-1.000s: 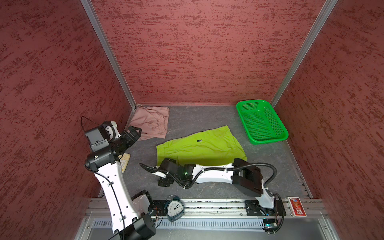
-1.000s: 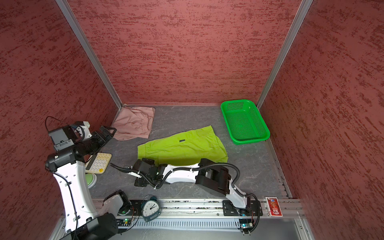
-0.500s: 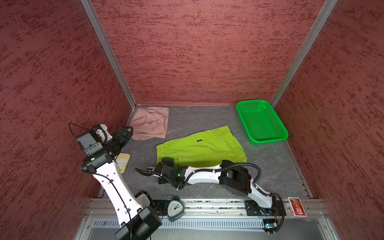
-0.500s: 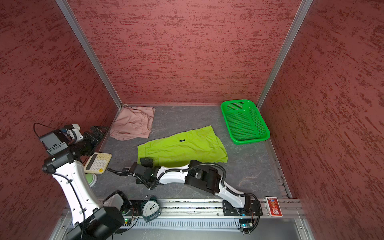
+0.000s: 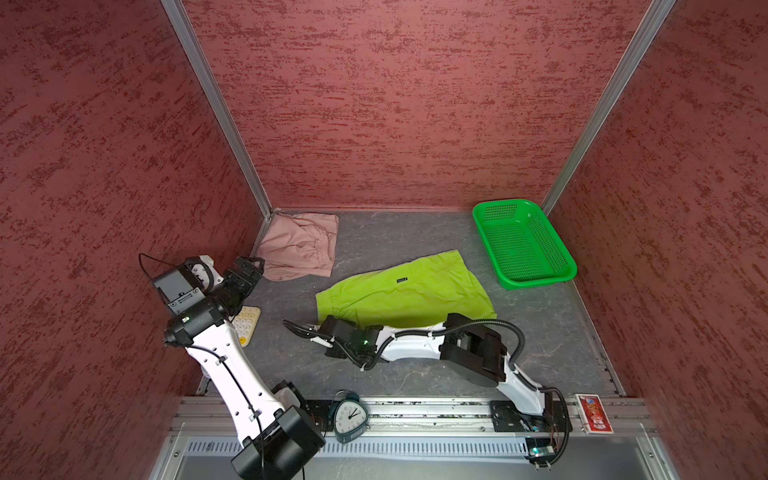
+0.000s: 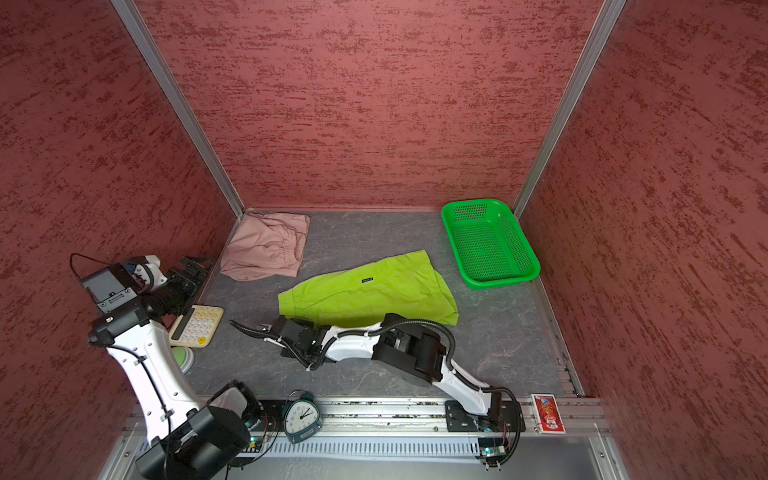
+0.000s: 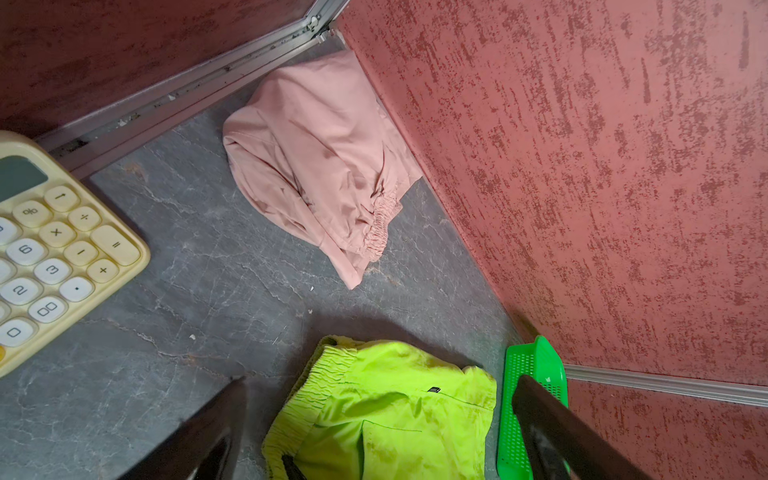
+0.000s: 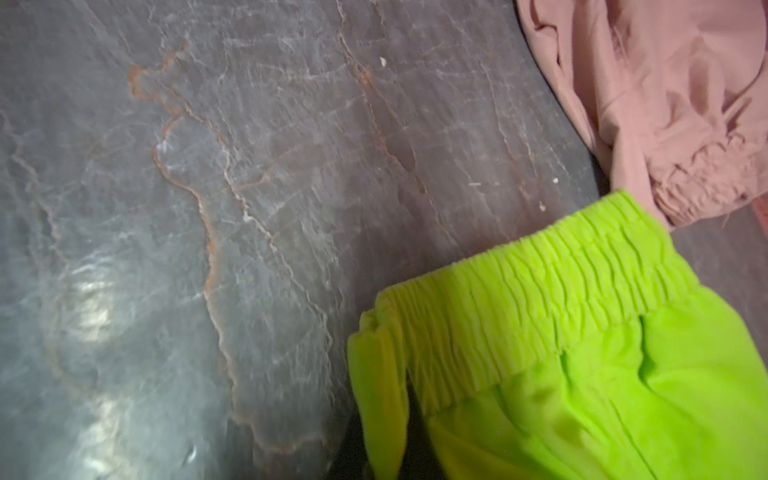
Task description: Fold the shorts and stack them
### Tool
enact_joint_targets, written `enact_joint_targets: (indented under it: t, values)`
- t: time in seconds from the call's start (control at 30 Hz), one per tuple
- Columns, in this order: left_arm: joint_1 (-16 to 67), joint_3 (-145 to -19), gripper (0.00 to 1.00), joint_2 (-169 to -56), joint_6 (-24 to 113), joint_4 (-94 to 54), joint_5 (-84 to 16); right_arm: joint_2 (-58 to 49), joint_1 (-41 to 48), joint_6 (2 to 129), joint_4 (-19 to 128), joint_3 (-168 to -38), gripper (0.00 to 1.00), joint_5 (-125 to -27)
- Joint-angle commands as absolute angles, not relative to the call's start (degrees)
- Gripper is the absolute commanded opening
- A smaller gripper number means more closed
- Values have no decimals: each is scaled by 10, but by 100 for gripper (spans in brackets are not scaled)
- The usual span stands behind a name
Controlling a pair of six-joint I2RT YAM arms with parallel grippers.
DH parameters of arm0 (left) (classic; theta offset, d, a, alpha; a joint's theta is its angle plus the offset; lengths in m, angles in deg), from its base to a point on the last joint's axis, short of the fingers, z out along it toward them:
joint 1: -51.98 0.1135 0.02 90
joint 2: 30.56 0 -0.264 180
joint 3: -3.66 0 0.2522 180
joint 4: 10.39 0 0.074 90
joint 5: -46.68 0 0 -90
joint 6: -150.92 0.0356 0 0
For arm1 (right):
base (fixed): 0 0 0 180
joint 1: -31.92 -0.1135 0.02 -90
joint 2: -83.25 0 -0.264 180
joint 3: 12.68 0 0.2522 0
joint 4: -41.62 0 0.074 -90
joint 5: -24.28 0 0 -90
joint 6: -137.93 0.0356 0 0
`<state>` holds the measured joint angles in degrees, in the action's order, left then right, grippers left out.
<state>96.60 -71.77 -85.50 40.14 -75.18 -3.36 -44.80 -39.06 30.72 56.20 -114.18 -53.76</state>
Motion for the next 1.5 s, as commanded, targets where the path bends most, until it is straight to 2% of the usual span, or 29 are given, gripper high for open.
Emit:
enact_joint_targets:
  t: [0.0,0.2,0.33,0.47,0.53,0.67,0.8,0.97,1.1,1.27,1.4,1.47]
  values:
    - [969,-695,99,-857,398,-731,-26,-373,-367,382,457,-1088,0,-626]
    - [956,-613,99,-867,361,-688,37,-325,-324,451,354,-995,0,-681]
    - [895,-545,99,-863,327,-660,37,-312,-319,446,327,-966,0,-690]
    - [842,-449,99,-864,221,-553,84,-305,-319,440,313,-954,0,-708]
    - [827,-411,99,-866,184,-507,76,-301,-319,440,306,-948,0,-711]
    - [784,-387,99,-900,191,-490,49,-292,-319,435,288,-934,0,-713]
    - [737,-366,99,-915,143,-409,18,-299,-319,428,285,-938,0,-718]
    - [669,-386,99,-983,155,-387,-19,-300,-319,429,283,-945,0,-727]
    - [644,-374,99,-1019,136,-320,-25,-300,-319,429,279,-945,0,-731]
    - [617,-385,100,-1050,147,-306,-29,-294,-319,431,272,-943,0,-734]
    - [590,-390,93,-1066,146,-291,-34,-296,-319,436,266,-943,0,-733]
    - [584,-389,84,-1073,146,-287,-36,-299,-319,435,269,-946,0,-731]
